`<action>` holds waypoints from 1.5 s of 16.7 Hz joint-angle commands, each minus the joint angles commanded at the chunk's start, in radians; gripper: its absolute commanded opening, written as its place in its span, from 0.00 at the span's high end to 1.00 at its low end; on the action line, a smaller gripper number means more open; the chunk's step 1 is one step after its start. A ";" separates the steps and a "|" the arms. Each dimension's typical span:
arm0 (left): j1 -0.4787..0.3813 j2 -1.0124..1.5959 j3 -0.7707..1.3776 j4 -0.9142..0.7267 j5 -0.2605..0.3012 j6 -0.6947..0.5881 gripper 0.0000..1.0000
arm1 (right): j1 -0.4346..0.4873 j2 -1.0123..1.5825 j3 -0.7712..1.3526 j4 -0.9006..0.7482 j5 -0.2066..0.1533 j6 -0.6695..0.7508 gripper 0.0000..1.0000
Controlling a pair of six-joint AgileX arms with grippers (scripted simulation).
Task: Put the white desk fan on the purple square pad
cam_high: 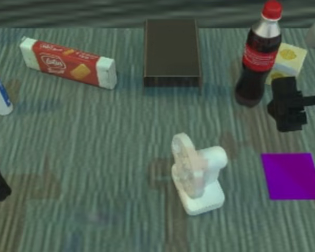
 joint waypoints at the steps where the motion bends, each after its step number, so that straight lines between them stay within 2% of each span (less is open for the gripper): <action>1: 0.000 0.000 0.000 0.000 0.000 0.000 0.00 | 0.036 0.106 0.097 -0.067 0.000 0.023 0.00; 7: 0.000 0.000 0.000 0.000 0.000 0.000 0.00 | 0.222 0.646 0.599 -0.413 0.003 0.141 0.00; 12: 0.000 0.000 0.000 0.000 0.000 0.000 0.00 | 0.305 0.872 0.824 -0.572 0.004 0.199 0.00; 19: 0.000 0.000 0.000 0.000 0.000 0.000 0.00 | 0.310 0.894 0.844 -0.584 0.004 0.204 0.00; 25: 0.000 0.000 0.000 0.000 0.000 0.000 0.00 | 0.315 0.894 0.686 -0.425 0.004 0.206 0.00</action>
